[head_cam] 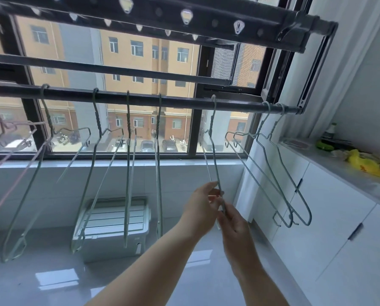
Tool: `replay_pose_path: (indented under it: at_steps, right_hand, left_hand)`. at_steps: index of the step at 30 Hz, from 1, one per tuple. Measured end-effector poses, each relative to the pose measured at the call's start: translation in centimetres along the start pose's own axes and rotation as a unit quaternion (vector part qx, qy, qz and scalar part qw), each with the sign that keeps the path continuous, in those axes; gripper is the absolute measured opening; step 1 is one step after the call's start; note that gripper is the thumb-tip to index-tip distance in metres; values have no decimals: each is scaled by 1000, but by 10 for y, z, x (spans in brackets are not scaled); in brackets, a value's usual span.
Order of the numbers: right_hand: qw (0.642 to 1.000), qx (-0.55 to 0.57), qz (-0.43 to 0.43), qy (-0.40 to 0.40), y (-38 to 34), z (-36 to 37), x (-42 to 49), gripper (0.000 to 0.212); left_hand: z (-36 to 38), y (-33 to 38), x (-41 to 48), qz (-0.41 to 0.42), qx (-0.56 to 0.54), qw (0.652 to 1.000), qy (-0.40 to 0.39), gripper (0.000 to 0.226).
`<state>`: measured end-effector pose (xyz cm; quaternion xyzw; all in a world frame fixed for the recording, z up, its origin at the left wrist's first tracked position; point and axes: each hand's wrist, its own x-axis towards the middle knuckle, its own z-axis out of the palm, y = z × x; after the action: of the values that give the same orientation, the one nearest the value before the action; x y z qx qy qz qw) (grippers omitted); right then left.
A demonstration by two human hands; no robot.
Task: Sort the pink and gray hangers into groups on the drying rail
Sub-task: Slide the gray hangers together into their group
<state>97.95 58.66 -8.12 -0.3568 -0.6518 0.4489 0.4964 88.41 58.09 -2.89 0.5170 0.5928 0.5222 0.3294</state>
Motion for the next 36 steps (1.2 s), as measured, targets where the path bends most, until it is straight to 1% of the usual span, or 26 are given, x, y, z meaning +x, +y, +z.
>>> replay_pose_path:
  at_steps: [9, 13, 19, 24, 27, 28, 29, 30, 31, 32, 33, 34, 36]
  right_hand:
    - [999, -4, -19, -26, -5, 16, -11, 32]
    - [999, -15, -28, -32, -8, 23, -16, 33]
    - [997, -28, -44, -59, -13, 25, -17, 30]
    - [997, -33, -30, -64, -21, 20, -17, 29]
    - [995, -38, -1, -89, -27, 11, -17, 19]
    - [996, -58, 8, -73, -28, 2, -15, 23]
    - [995, -97, 4, -28, -30, -10, -11, 30]
    - [987, -155, -17, 39, -32, -25, -5, 34]
    - [968, -222, -49, 107, -35, -43, 3, 36]
    - [941, -290, -69, 162, -37, -61, 12, 38]
    - [917, -344, -64, 190, -37, -77, 20, 40]
    - [902, -384, -35, 191, -37, -91, 28, 44]
    - [892, -424, 44, 151, -33, -108, 41, 50]
  left_hand:
    - [-15, -9, -15, -8, -43, 998, 49, 41]
    - [-22, -12, -21, -16, -55, 997, 51, 41]
    - [-26, -9, -26, -24, -44, 997, 53, 42]
    - [-22, -3, -27, -36, -58, 996, 58, 40]
    - [-19, 1, -28, -29, -56, 996, 67, 39]
    - [-18, 2, -28, -23, -46, 996, 70, 39]
    - [-17, 3, -28, -20, -41, 996, 72, 39]
    - [-16, 4, -28, -21, -46, 996, 70, 40]
    - [-14, 5, -29, -26, -58, 996, 65, 41]
    - [-12, 5, -30, -31, -69, 995, 60, 43]
    - [-10, 6, -31, -34, -77, 995, 57, 45]
    - [-8, 6, -32, -36, -81, 995, 55, 46]
    - [-4, 6, -32, -36, -88, 994, 51, 48]
